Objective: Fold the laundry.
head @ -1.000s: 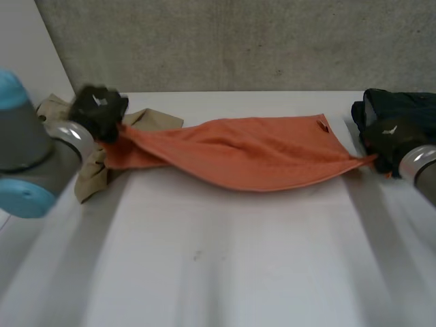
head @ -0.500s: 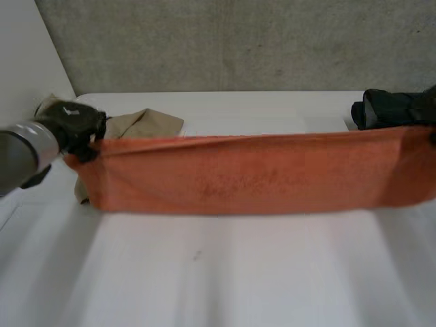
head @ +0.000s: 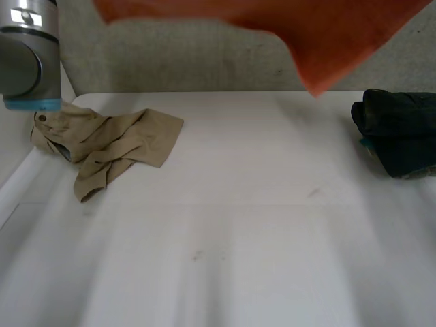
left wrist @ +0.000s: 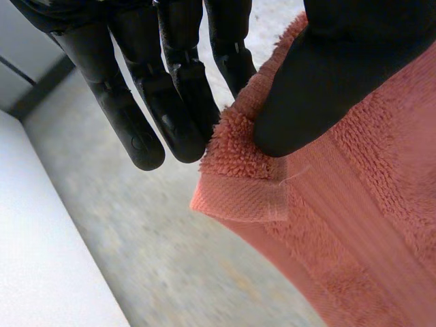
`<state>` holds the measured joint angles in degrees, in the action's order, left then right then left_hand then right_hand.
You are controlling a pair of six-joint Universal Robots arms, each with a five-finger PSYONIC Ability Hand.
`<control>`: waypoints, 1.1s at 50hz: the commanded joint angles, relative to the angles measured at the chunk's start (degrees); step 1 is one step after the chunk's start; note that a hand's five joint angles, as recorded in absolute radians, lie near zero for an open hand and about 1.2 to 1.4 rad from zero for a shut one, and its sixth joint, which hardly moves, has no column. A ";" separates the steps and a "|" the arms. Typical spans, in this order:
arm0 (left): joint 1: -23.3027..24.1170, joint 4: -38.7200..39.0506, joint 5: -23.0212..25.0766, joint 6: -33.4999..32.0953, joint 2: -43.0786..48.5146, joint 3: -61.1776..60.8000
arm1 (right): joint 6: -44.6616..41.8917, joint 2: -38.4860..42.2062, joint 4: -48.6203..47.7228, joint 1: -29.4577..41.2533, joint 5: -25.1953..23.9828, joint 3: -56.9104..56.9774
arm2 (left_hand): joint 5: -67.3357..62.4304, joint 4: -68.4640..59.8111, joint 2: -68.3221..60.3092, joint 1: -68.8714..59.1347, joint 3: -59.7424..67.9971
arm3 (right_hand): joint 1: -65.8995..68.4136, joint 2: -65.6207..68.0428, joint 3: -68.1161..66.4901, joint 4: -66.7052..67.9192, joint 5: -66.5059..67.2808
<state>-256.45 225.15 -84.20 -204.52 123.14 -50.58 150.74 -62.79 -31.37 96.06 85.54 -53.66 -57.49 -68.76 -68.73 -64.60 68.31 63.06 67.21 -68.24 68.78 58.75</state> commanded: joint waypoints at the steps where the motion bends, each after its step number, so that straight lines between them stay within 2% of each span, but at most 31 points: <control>1: -0.36 -5.86 -0.09 0.26 0.43 -10.49 | -0.45 2.84 6.49 0.71 -3.44 -3.55 | -12.51 -11.24 -11.27 -15.40 11.69 | 16.94 12.79 -11.76 11.22 11.25; 3: -0.27 -6.13 0.00 0.09 0.61 -13.13 | -0.45 4.68 8.68 0.71 -5.54 -5.30 | -12.51 -11.24 -11.27 -15.40 11.69 | 16.94 12.79 -11.76 11.22 11.25; 9: 0.43 -8.94 0.35 -0.36 3.68 -23.59 | -1.58 10.57 16.23 0.71 -7.05 -10.75 | -12.51 -11.24 -11.27 -15.40 11.69 | 16.94 12.79 -11.76 11.22 11.25; 13: 1.39 -13.94 0.18 -1.06 4.47 -28.69 | -5.00 12.16 22.73 0.71 -7.05 -14.26 | -12.51 -11.24 -11.27 -15.40 11.69 | 16.94 12.79 -11.76 11.22 11.25; 16: 1.83 -21.31 -0.08 -3.77 4.04 -32.73 | -7.64 11.55 26.88 0.27 -6.96 -17.08 | -12.51 -11.24 -11.27 -15.40 11.69 | 16.94 12.79 -11.76 11.22 11.25; 21: 1.22 -37.13 -1.75 -10.54 -3.94 -40.46 | -14.58 6.91 35.14 0.00 -7.05 -24.72 | -12.51 -11.24 -11.27 -15.40 11.69 | 16.94 12.79 -11.76 11.22 11.25; 22: 1.22 -42.03 -2.80 -11.94 -7.79 -43.61 | -18.25 2.54 39.33 -0.61 -6.70 -28.22 | -12.51 -11.24 -11.27 -15.40 11.69 | 16.94 12.79 -11.76 11.22 11.25; 24: 1.13 -46.45 -3.68 -12.57 -11.59 -46.96 | -22.82 -2.74 44.69 -2.97 -6.35 -32.52 | -12.51 -11.24 -11.27 -15.40 11.69 | 16.94 12.79 -11.76 11.22 11.25; 25: 1.05 -50.47 -4.21 -12.66 -16.40 -50.02 | -24.86 -4.95 47.08 -4.20 -6.26 -34.30 | -12.51 -11.24 -11.27 -15.40 11.69 | 16.94 12.79 -11.76 11.22 11.25; 29: 1.04 -57.96 -4.31 -13.80 -26.16 -56.19 | -36.45 -14.45 57.54 -9.39 -6.87 -42.39 | -12.51 -11.24 -11.27 -15.40 11.69 | 16.94 12.79 -11.76 11.22 11.25; 33: 0.78 -61.41 -3.69 -14.59 -31.29 -58.58 | -41.58 -18.24 58.36 -12.21 -8.28 -45.12 | -12.51 -11.24 -11.27 -15.40 11.69 | 16.94 12.79 -11.76 11.22 11.25; 37: 0.61 -60.63 -2.72 -16.00 -30.34 -57.62 | -39.83 -18.07 56.16 -12.30 -8.28 -44.69 | -12.51 -11.24 -11.27 -15.40 11.69 | 16.94 12.79 -11.76 11.22 11.25; 39: 0.43 -59.31 -2.63 -16.35 -28.76 -56.39 | -37.55 -15.19 52.84 -12.30 -8.63 -43.55 | -12.51 -11.24 -11.27 -15.40 11.69 | 16.94 12.79 -11.76 11.22 11.25; 42: 0.61 -53.26 -2.55 -15.91 -24.45 -53.05 | -33.51 -10.26 48.00 -11.60 -8.37 -40.65 | -12.51 -11.24 -11.27 -15.40 11.69 | 16.94 12.79 -11.76 11.22 11.25; 48: 1.04 -38.05 -3.33 -16.00 -14.17 -44.97 | -23.75 -2.52 35.96 -3.70 -7.93 -32.22 | -12.51 -11.24 -11.27 -15.40 11.69 | 16.94 12.79 -11.76 11.22 11.25; 51: 1.31 -34.27 -3.86 -16.00 -8.12 -39.01 | -21.11 2.91 29.29 -2.81 -6.53 -27.31 | -12.51 -11.24 -11.27 -15.40 11.69 | 16.94 12.79 -11.76 11.22 11.25; 55: 1.92 -33.99 -5.61 -16.09 -0.83 -30.93 | -20.05 8.81 24.87 -2.02 -3.01 -20.35 | -12.51 -11.24 -11.27 -15.40 11.69 | 16.94 12.79 -11.76 11.22 11.25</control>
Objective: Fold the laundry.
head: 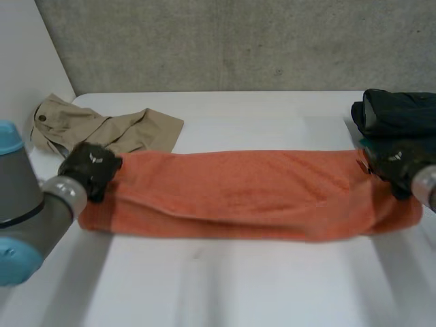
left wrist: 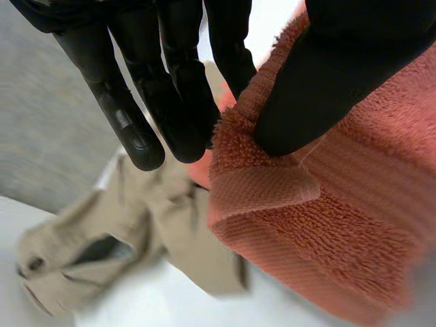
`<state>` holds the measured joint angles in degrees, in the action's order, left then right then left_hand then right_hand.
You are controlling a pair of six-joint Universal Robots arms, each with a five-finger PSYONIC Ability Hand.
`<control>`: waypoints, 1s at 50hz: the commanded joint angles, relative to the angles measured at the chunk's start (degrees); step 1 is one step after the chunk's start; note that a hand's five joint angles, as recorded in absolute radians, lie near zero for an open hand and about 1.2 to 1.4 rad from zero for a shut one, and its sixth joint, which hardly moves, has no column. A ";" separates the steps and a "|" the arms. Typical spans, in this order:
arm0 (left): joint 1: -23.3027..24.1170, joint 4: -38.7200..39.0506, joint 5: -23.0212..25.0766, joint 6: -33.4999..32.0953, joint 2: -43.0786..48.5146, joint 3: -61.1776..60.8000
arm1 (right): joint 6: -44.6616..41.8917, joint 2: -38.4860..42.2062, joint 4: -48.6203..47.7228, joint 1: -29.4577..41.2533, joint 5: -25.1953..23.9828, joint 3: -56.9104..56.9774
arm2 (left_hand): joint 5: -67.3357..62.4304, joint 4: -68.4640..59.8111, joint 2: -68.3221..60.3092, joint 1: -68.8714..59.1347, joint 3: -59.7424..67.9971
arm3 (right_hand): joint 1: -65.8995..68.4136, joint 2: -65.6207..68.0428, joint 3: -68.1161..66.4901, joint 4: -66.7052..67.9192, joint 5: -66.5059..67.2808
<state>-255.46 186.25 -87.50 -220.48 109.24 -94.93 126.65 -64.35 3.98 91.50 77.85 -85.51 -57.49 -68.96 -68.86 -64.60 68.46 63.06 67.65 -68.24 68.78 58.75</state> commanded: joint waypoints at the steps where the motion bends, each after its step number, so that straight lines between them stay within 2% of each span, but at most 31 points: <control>1: 1.02 4.91 -3.02 -0.12 14.49 15.11 | 4.04 11.51 -11.01 2.80 5.37 12.90 | -12.51 -11.04 -11.14 -15.40 11.54 | 16.94 12.35 -11.76 11.22 11.25; 8: 1.46 4.91 -8.65 -0.38 24.07 28.81 | 3.95 21.97 -12.86 4.91 8.19 25.82 | -12.51 -11.04 -11.14 -15.40 11.54 | 16.94 12.35 -11.76 11.22 11.25; 15: 2.25 5.62 -8.74 -0.21 29.35 36.48 | 3.78 30.23 -13.74 6.84 9.33 36.35 | -12.51 -11.04 -11.14 -15.40 11.54 | 16.94 12.35 -11.76 11.22 11.25; 16: 3.03 5.62 -8.83 -0.30 30.40 38.14 | 3.60 30.94 -13.83 7.02 9.94 37.60 | 41.59 43.05 42.96 38.70 -42.56 | -7.48 -12.07 12.66 -13.20 -13.17; 17: 3.48 5.62 -8.66 -0.30 30.76 38.33 | 3.60 31.47 -13.74 7.28 10.56 38.39 | 57.49 58.96 58.86 54.60 -58.46 | -40.53 -45.12 45.71 -46.25 -46.22; 18: 4.27 5.62 -8.39 -0.30 31.03 38.42 | 3.43 31.91 -13.48 7.63 11.17 39.01 | 50.53 51.99 51.90 47.63 -51.49 | -53.06 -57.65 58.24 -58.78 -58.75; 19: 5.75 5.79 -8.30 -0.39 31.12 38.42 | 3.60 31.91 -13.21 8.51 11.62 39.10 | 49.55 51.01 50.92 46.66 -50.52 | -53.06 -57.65 58.24 -58.78 -58.75; 20: 6.03 5.79 -8.30 -0.39 31.12 38.42 | 3.95 31.65 -13.21 8.95 11.71 38.67 | 57.49 58.96 58.86 54.60 -58.46 | -53.06 -57.65 58.24 -58.78 -58.75; 26: 7.61 5.79 -8.48 0.23 29.45 36.58 | 7.37 21.75 -13.56 10.10 11.53 30.08 | 57.49 58.96 58.86 54.60 -58.46 | -53.06 -57.65 58.24 -58.78 -58.75; 29: 7.44 5.62 -8.83 0.40 24.71 33.42 | 9.13 17.25 -13.04 9.84 11.27 25.93 | 57.49 58.96 58.86 54.60 -58.46 | -53.06 -57.65 58.24 -58.78 -58.75; 33: 7.44 5.53 -8.66 1.19 18.82 27.53 | 11.42 9.78 -10.50 9.40 7.24 18.64 | 57.49 58.96 58.86 54.60 -58.46 | -53.06 -57.65 58.24 -58.78 -58.75; 34: 7.44 5.53 -8.66 1.63 17.68 26.13 | 11.77 7.16 -8.40 8.09 4.62 15.58 | 57.49 58.96 58.86 54.60 -58.46 | -53.06 -57.65 58.24 -58.78 -58.75; 40: 7.35 5.88 -8.13 6.20 9.94 15.84 | 13.35 3.35 -1.19 0.45 -1.90 8.00 | 57.49 58.96 58.86 54.60 -58.46 | -53.06 -57.65 58.24 -58.78 -58.75; 43: 7.44 5.88 -7.60 7.43 8.71 13.29 | 14.93 3.09 1.28 -1.76 -3.40 5.98 | 57.49 58.96 58.86 54.60 -58.46 | -45.12 -49.71 50.30 -50.84 -50.81; 50: 7.53 7.19 -5.14 8.14 8.00 8.89 | 15.11 3.88 1.64 -5.46 -6.40 3.51 | 57.49 58.96 58.86 54.60 -58.46 | -38.35 -42.93 43.52 -44.06 -44.03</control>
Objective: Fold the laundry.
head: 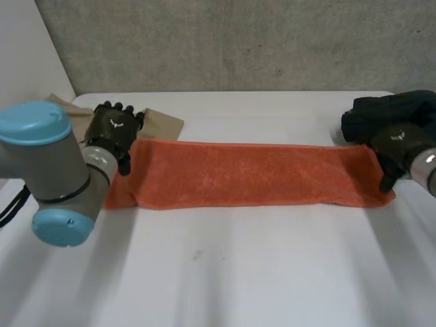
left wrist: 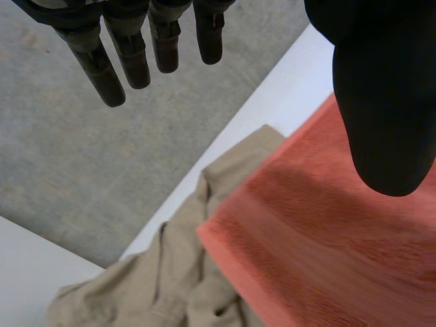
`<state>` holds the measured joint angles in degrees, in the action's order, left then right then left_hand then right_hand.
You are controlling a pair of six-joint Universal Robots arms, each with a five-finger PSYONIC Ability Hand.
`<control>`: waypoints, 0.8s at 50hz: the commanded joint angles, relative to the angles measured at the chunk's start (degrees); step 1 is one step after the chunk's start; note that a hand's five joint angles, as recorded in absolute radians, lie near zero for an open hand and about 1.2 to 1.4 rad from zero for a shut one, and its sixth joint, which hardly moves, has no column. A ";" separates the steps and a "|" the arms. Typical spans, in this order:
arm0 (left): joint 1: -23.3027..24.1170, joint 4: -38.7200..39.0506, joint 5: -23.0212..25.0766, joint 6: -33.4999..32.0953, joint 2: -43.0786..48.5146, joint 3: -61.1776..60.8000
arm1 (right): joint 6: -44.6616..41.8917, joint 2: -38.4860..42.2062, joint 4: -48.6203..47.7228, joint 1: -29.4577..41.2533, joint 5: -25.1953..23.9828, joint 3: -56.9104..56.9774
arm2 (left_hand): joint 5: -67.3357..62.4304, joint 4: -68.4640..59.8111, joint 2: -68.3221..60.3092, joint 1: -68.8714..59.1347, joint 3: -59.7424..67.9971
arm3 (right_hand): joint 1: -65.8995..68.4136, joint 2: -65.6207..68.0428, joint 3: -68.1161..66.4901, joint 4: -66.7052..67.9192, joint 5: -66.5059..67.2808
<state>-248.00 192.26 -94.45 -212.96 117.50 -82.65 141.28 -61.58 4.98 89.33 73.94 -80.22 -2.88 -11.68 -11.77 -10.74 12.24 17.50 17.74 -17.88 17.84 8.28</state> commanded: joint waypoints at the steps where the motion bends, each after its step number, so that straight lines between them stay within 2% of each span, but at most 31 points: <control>1: 0.06 1.54 1.81 0.62 -0.08 -3.57 | 0.57 1.28 0.55 -3.55 -2.84 -1.78 | 2.88 1.68 1.77 0.74 -2.24 | 7.22 6.97 -6.84 6.88 6.44; 9: -0.55 3.30 1.90 0.62 0.45 -4.45 | 0.66 6.81 -1.47 -3.81 -6.53 -1.78 | 2.88 1.68 1.77 0.74 -2.24 | 13.09 12.84 -12.71 12.75 12.31; 16: -0.55 3.30 1.90 0.62 0.62 -4.54 | 0.83 9.19 -3.84 -3.46 -7.41 -1.25 | 2.88 1.68 1.77 0.74 -2.24 | 21.84 21.59 -21.46 21.50 21.06; 19: -0.47 3.30 1.90 0.62 0.62 -4.62 | 0.83 9.63 -4.89 -3.46 -7.41 -1.17 | 2.88 1.68 1.77 0.74 -2.24 | 39.62 39.37 -39.24 39.27 38.84; 20: -0.64 3.30 1.90 0.62 0.62 -4.80 | 0.75 9.89 -5.68 -3.55 -7.15 -0.99 | 2.88 1.68 1.77 0.74 -2.24 | 54.34 54.09 -53.96 54.00 53.56; 21: -0.64 3.30 1.90 0.62 0.62 -4.80 | 0.66 9.98 -6.12 -3.64 -6.89 -0.90 | 2.88 1.68 1.77 0.74 -2.24 | 62.42 62.17 -62.04 62.08 61.64; 30: -0.38 3.30 1.90 0.62 -0.43 -5.41 | -0.31 7.18 -7.80 -6.35 -0.12 -2.13 | 2.88 1.68 1.77 0.74 -2.24 | 62.50 62.26 -62.12 62.16 61.72; 35: -0.55 3.39 1.99 0.62 -2.97 -6.73 | -6.78 1.74 -6.66 -13.11 0.94 -3.80 | 2.88 1.68 1.77 0.74 -2.24 | 62.50 62.26 -62.12 62.16 61.72; 40: -0.73 3.39 1.99 0.62 -5.26 -9.01 | -14.54 0.49 -6.48 -17.08 1.64 -3.80 | 2.88 1.68 1.77 0.74 -2.24 | 62.50 62.26 -62.12 62.16 61.72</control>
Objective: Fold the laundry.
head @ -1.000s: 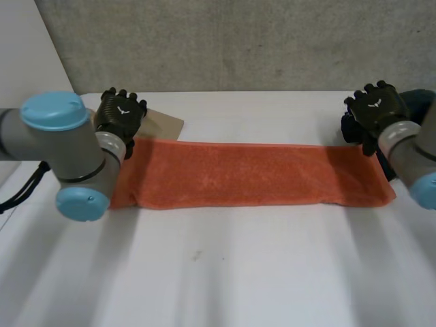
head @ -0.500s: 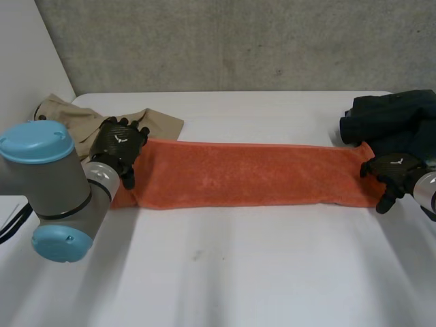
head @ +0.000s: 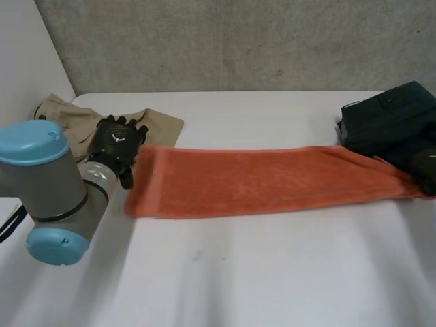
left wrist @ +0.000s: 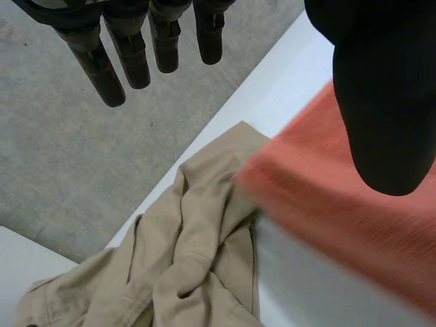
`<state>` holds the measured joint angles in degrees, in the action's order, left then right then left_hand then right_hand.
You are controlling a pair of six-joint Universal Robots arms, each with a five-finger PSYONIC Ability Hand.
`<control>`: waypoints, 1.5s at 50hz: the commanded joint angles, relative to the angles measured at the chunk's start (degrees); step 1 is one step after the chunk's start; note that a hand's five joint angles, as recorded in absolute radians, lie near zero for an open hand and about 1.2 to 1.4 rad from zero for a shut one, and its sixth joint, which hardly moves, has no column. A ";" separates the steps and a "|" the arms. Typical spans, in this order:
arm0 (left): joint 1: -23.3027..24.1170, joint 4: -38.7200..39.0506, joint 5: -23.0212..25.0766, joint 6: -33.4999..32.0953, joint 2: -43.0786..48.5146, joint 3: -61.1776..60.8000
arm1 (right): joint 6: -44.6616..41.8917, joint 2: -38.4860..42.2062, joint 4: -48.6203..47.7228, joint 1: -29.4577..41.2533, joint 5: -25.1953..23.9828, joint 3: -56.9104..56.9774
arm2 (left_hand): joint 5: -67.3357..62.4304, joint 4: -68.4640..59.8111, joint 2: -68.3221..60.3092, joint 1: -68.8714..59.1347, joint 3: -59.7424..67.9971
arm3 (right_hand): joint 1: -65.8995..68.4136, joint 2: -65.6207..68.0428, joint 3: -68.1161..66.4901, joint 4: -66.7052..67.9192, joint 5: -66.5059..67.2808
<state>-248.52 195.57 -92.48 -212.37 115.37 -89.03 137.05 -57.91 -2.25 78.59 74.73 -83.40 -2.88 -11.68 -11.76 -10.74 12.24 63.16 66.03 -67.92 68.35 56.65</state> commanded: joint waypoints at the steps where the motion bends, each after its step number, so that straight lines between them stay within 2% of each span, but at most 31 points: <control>1: -0.29 0.08 0.02 0.03 -3.57 -2.99 | -11.27 -3.18 0.66 -6.61 0.86 -0.63 | 2.88 1.68 1.76 0.74 -2.24 | 16.84 13.97 -12.08 11.65 13.35; 6: -1.17 0.08 0.02 0.03 -5.68 -4.83 | -13.21 -6.42 0.58 -4.51 2.44 -0.01 | 2.88 1.68 1.76 0.74 -2.24 | 16.84 13.97 -12.08 11.65 13.35; 10: -1.44 0.08 0.02 0.03 -7.53 -5.54 | -12.77 -10.29 -1.00 1.28 2.53 1.30 | 2.88 1.68 1.76 0.74 -2.24 | 16.84 13.97 -12.08 11.65 13.35; 16: -2.05 -0.01 0.02 0.03 -10.78 -6.42 | -12.77 -11.00 -11.45 20.61 -1.33 2.54 | 2.88 1.68 1.76 0.74 -2.24 | 16.84 13.97 -12.08 11.65 13.35; 17: -2.40 0.08 0.02 0.11 -11.48 -6.77 | -12.68 -10.83 -13.82 25.85 -2.38 2.88 | 2.88 1.68 1.76 0.74 -2.24 | 16.84 13.97 -12.08 11.65 13.35; 20: -2.84 -0.01 0.02 0.12 -12.45 -7.38 | -12.16 -8.90 -14.81 32.39 -0.91 4.81 | 2.88 1.68 1.76 0.74 -2.24 | 16.84 13.97 -12.08 11.65 13.35; 21: -2.93 -0.01 -0.07 0.20 -12.89 -7.91 | -11.89 -8.02 -14.72 32.93 0.06 5.17 | 2.88 1.68 1.76 0.74 -2.24 | 12.40 9.53 -7.65 7.22 8.91; 23: -2.93 -0.10 -0.07 0.20 -13.24 -8.52 | -10.84 -6.61 -14.28 33.03 2.34 5.35 | 2.88 1.68 1.76 0.74 -2.24 | -22.78 -25.65 27.54 -27.97 -26.27; 24: -2.93 -0.10 -0.07 0.20 -13.51 -8.96 | -8.57 -6.35 -14.10 32.94 4.44 4.83 | 2.88 1.68 1.76 0.74 -2.24 | -44.61 -47.48 49.37 -49.80 -48.10; 27: -2.84 -0.01 0.37 0.20 -14.39 -10.72 | -3.21 -6.78 -13.49 32.85 5.78 3.33 | 2.88 1.68 1.76 0.74 -2.24 | -53.16 -56.03 57.92 -58.35 -56.65; 31: -2.49 -0.01 1.95 0.47 -14.92 -11.87 | 7.07 -10.03 -9.72 27.51 3.94 -0.79 | 2.88 1.68 1.76 0.74 -2.24 | -52.07 -54.94 56.83 -57.26 -55.56; 32: -2.41 -0.01 2.21 0.64 -14.92 -11.96 | 10.57 -11.34 -7.71 22.79 1.93 -2.89 | 2.88 1.68 1.76 0.74 -2.24 | -51.40 -54.27 56.16 -56.59 -54.89; 38: -1.44 -0.01 2.65 2.84 -14.74 -12.31 | 17.46 -15.83 -4.44 10.72 -7.13 -8.45 | 2.88 1.68 1.76 0.74 -2.24 | -41.65 -44.52 46.41 -46.84 -45.14; 39: -1.18 -0.01 2.65 3.19 -14.74 -12.31 | 17.55 -16.18 -4.26 7.57 -9.66 -9.41 | 2.88 1.68 1.76 0.74 -2.24 | -34.48 -37.35 39.23 -39.66 -37.97; 45: 0.06 0.25 2.74 6.00 -14.13 -13.45 | 15.01 -16.45 -3.12 -3.26 -17.06 -12.23 | 2.88 1.68 1.76 0.74 -2.24 | -16.09 -18.97 20.85 -21.28 -19.59; 51: 0.06 0.78 2.74 6.00 -14.04 -14.15 | 6.33 -15.66 0.83 -12.39 -22.16 -13.46 | 2.88 1.68 1.76 0.74 -2.24 | -14.72 -17.59 19.47 -19.90 -18.21; 60: 0.06 1.66 2.74 6.00 -13.77 -14.24 | -6.17 -8.28 2.16 -14.79 -23.66 -13.37 | 2.88 1.68 1.76 0.74 -2.24 | -20.61 -23.48 25.37 -25.80 -24.10; 65: -0.03 1.92 2.74 6.00 -13.07 -14.24 | -7.06 -5.12 0.32 -14.96 -24.10 -12.50 | 2.88 1.68 1.76 0.74 -2.24 | -27.84 -30.71 32.59 -33.02 -31.33; 75: 0.06 2.54 2.65 5.92 -12.37 -14.24 | -6.97 -2.04 -10.49 -14.61 -24.02 -12.06 | 2.88 1.68 1.76 0.74 -2.24 | -24.65 -27.53 29.41 -29.84 -28.15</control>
<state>-248.49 197.93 -89.78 -206.45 102.67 -103.27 129.66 -61.06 -7.89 63.87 50.68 -95.73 -2.88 -11.68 -11.78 -10.74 12.24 33.22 32.93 -32.54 32.58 21.57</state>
